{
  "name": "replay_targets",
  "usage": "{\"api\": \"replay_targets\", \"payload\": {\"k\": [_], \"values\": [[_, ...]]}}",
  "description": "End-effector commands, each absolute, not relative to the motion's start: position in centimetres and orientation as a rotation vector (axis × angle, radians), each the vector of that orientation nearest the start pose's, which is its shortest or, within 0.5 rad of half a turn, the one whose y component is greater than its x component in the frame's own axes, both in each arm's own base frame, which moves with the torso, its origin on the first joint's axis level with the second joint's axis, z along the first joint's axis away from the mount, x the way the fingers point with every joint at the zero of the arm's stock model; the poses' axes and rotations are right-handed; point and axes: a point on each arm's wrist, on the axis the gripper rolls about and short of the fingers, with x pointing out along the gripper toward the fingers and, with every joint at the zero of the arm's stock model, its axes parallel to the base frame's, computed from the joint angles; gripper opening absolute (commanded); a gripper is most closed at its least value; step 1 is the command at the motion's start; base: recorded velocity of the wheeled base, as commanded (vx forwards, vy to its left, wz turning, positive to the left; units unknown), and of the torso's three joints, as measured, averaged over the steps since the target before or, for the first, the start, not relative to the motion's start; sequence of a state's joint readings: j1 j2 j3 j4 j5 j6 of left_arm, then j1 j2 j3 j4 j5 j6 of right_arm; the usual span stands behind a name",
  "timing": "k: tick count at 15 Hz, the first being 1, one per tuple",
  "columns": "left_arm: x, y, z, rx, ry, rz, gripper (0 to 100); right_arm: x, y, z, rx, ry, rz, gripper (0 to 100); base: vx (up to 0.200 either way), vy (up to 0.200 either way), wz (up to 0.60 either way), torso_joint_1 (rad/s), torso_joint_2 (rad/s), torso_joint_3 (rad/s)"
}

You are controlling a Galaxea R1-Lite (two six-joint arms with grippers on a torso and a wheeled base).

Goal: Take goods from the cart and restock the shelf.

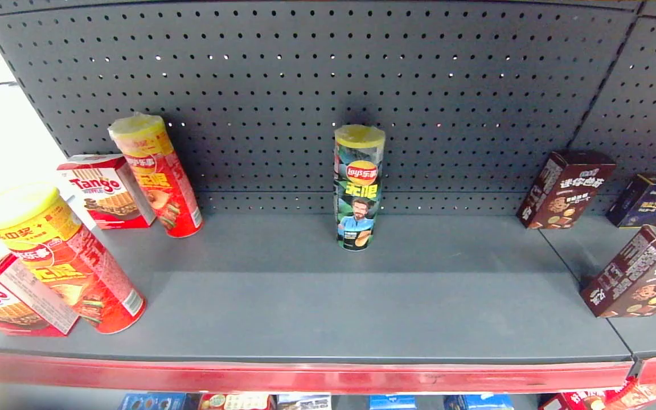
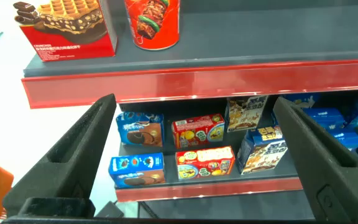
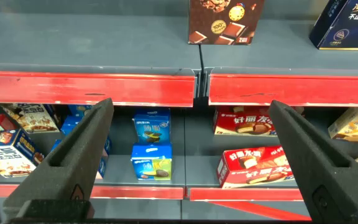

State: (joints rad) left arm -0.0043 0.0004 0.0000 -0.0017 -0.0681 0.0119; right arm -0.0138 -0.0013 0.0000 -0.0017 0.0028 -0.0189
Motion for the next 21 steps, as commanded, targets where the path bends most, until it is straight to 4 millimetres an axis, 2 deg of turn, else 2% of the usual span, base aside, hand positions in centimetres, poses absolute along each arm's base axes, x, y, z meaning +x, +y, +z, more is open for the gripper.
{"api": "replay_targets", "payload": {"k": [1,7,17,21], "values": [[-2.29,-0.14,7.56,0.012,-0.002,-0.071,100,-2.28,0.04,7.56,-0.020,-0.001,-0.011,100,0.000,0.000,0.00,0.000,0.00,0.000],[-2.29,-0.15,7.56,0.012,-0.002,-0.072,100,-2.28,0.03,7.56,-0.023,-0.001,-0.014,100,0.000,0.000,0.00,0.000,0.00,0.000],[-2.29,-0.15,7.56,0.012,-0.002,-0.072,100,-2.28,0.02,7.56,-0.021,-0.001,-0.017,100,0.000,0.000,0.60,0.006,0.00,0.002],[-2.29,-0.15,7.56,0.012,-0.002,-0.072,100,-2.28,0.03,7.56,-0.018,-0.001,-0.015,100,0.000,0.000,0.00,0.000,0.00,0.000]]}}
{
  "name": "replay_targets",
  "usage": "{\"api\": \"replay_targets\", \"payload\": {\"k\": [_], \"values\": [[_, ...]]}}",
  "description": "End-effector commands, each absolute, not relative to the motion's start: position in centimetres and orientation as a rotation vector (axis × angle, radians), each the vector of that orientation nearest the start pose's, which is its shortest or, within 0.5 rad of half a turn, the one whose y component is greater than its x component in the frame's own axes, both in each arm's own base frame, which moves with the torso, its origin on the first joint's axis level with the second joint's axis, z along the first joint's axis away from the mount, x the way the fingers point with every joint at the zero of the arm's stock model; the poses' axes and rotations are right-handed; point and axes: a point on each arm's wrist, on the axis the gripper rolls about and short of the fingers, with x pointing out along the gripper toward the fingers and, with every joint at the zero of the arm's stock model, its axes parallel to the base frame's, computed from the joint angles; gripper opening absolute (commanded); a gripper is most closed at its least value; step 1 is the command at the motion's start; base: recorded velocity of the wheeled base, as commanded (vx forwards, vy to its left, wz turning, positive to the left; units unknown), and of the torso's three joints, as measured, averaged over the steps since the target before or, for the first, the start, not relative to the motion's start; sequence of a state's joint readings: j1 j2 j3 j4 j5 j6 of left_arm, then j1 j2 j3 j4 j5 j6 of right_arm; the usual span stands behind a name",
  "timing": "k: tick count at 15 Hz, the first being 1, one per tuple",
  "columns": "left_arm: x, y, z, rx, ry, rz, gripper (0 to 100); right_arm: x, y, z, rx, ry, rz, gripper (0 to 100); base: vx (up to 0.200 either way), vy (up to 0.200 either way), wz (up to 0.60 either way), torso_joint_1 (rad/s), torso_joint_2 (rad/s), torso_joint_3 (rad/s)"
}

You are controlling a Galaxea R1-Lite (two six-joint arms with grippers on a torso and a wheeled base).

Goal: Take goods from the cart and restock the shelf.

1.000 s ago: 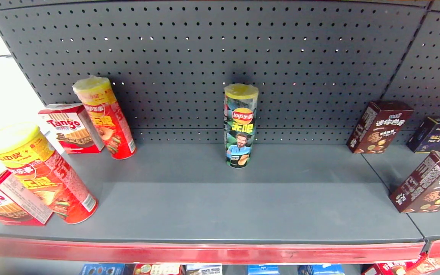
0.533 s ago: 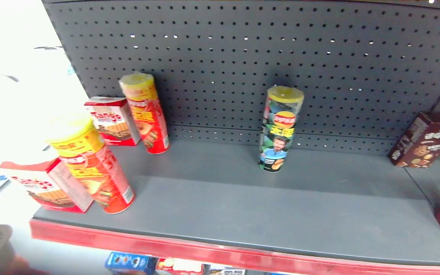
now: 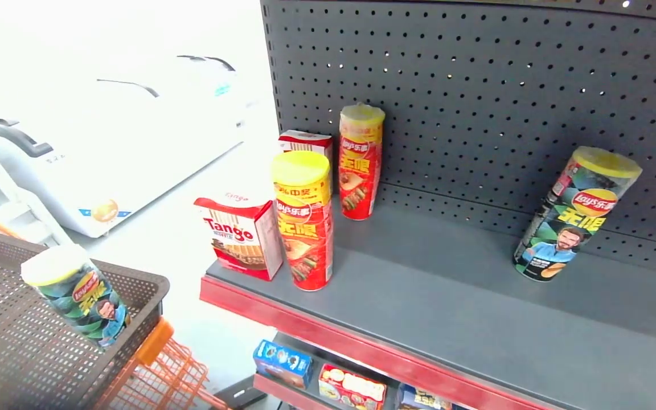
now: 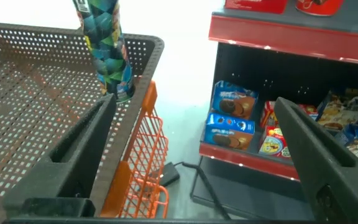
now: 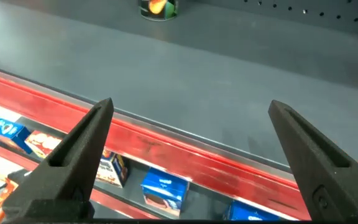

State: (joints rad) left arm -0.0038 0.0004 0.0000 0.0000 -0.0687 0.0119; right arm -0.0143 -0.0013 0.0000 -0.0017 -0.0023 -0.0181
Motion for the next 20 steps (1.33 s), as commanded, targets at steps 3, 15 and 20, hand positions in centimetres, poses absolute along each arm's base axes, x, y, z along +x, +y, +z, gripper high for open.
{"api": "replay_targets", "payload": {"k": [3,15,20], "values": [[-2.3,-0.2,7.6,0.014,-0.002,-0.074,100,-2.3,0.0,7.6,-0.018,-0.001,-0.015,100,0.000,0.000,0.00,0.000,0.00,0.000],[-1.9,0.3,13.4,0.080,0.108,0.108,100,-2.3,0.0,7.6,-0.015,-0.001,-0.017,100,0.000,0.000,0.00,0.000,0.00,0.000],[0.0,0.6,13.8,0.074,0.247,0.192,100,-2.3,0.0,7.6,-0.015,-0.001,-0.017,100,0.000,0.000,0.00,0.000,0.00,0.000]]}}
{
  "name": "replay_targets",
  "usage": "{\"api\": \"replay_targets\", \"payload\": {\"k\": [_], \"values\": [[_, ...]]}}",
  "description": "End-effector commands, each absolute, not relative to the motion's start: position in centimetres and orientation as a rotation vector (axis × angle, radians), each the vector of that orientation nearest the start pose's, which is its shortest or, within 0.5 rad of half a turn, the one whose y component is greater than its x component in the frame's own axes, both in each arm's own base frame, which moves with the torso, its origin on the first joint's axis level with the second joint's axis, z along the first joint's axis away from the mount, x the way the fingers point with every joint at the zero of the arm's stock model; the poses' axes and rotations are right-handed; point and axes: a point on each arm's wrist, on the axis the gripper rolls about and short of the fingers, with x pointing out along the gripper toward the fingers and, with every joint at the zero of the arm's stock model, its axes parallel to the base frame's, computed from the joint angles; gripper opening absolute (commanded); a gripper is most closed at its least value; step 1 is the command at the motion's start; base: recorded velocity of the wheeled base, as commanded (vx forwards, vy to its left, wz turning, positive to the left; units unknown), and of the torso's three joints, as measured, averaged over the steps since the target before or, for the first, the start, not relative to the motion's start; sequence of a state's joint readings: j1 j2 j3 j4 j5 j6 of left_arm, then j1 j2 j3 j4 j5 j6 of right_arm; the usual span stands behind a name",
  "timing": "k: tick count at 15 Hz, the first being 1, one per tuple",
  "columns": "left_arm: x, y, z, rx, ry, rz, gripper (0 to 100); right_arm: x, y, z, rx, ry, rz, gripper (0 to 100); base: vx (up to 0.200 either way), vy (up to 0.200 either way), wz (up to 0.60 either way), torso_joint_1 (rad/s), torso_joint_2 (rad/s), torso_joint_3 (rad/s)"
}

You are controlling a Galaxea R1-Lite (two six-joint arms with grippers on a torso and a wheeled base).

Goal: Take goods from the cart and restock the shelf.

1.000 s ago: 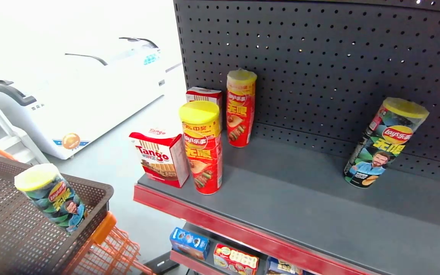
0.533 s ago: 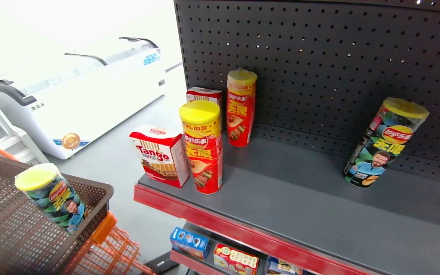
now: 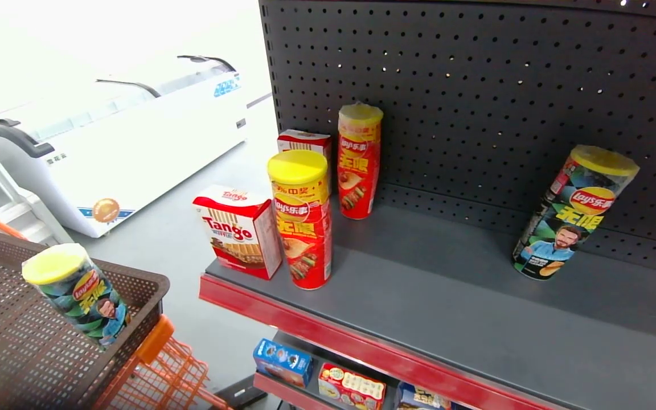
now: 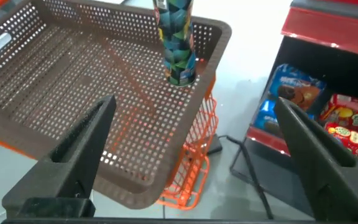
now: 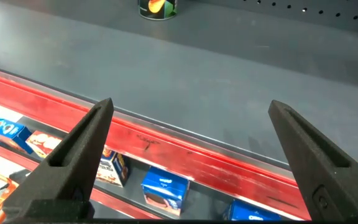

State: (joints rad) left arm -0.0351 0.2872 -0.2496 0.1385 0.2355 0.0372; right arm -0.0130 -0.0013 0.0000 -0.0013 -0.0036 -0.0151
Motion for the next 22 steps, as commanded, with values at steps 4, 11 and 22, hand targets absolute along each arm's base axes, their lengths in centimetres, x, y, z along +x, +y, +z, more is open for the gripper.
{"api": "replay_targets", "payload": {"k": [4,11,22], "values": [[4.1,1.1,16.6,-0.015,0.341,0.255,100,-2.3,0.0,7.6,-0.015,-0.001,-0.017,100,0.000,0.000,0.00,0.000,0.00,0.000],[10.3,4.0,15.7,-0.039,0.426,0.277,100,-2.3,0.0,7.6,-0.015,-0.001,-0.017,100,0.000,0.000,0.00,0.000,0.00,0.000],[16.4,6.7,10.3,-0.005,0.335,0.291,100,-2.3,0.0,7.6,-0.015,-0.001,-0.017,100,0.000,0.000,0.00,0.000,0.00,0.000]]}}
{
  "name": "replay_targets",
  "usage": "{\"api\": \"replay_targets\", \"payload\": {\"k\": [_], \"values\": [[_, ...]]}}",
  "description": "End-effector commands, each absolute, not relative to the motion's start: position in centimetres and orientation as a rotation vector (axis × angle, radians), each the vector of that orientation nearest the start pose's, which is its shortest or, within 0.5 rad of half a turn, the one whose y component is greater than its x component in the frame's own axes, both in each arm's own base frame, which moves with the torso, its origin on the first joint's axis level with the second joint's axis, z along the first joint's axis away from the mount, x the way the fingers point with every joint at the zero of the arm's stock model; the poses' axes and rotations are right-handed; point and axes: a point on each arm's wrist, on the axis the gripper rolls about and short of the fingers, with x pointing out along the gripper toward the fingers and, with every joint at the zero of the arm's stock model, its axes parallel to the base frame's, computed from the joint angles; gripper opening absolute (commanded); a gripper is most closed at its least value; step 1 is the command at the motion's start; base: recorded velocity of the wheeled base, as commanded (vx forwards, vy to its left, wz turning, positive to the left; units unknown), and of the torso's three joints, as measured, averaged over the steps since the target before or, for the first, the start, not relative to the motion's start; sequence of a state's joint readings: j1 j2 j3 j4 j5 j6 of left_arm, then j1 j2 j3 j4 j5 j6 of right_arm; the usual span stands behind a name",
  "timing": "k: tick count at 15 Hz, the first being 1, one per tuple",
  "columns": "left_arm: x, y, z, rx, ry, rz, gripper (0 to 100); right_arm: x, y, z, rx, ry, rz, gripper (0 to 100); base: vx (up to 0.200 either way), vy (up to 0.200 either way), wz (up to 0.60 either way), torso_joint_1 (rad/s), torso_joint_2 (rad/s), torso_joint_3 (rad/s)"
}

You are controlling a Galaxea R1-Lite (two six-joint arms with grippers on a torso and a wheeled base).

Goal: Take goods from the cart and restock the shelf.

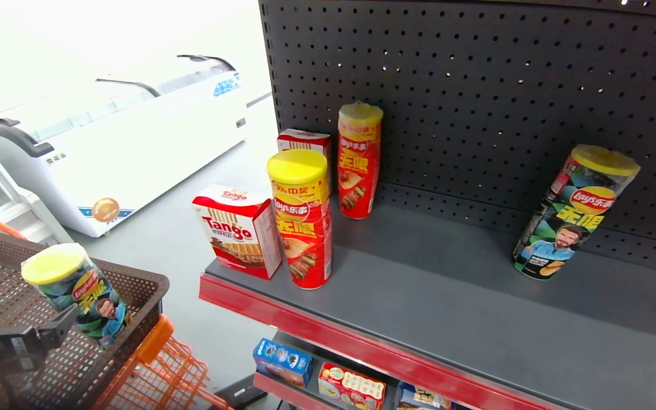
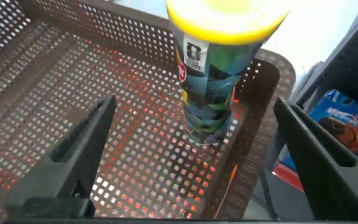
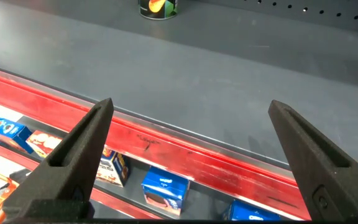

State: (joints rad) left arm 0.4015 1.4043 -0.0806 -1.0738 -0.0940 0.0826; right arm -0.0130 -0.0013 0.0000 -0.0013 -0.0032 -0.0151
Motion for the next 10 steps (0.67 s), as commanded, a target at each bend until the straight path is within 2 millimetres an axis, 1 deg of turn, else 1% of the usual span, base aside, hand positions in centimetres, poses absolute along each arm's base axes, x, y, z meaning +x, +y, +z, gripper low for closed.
{"api": "replay_targets", "payload": {"k": [1,2,4,5,7,10], "values": [[16.9,6.9,10.0,-0.019,0.342,0.283,100,-2.3,0.0,7.6,-0.015,-0.001,-0.017,100,0.000,0.000,0.00,0.000,0.00,0.000],[17.3,7.1,9.6,-0.024,0.358,0.281,100,-2.3,0.0,7.6,-0.015,-0.001,-0.017,100,0.000,0.000,0.00,0.000,0.00,0.000],[18.7,7.6,9.0,-0.028,0.376,0.278,100,-2.3,0.0,7.6,-0.015,-0.001,-0.017,100,0.000,0.000,0.00,0.000,0.00,0.000],[19.8,7.9,9.0,-0.023,0.357,0.269,100,-2.3,0.0,7.6,-0.015,-0.001,-0.017,100,0.000,0.000,0.00,0.000,0.00,0.000],[21.4,8.4,9.2,-0.015,0.316,0.268,100,-2.3,0.0,7.6,-0.015,-0.001,-0.017,100,0.000,0.000,0.00,0.000,0.00,0.000],[23.0,7.9,8.8,-0.032,0.299,0.231,100,-2.3,0.0,7.6,-0.015,-0.001,-0.017,100,0.000,0.000,0.00,0.000,0.00,0.000]]}}
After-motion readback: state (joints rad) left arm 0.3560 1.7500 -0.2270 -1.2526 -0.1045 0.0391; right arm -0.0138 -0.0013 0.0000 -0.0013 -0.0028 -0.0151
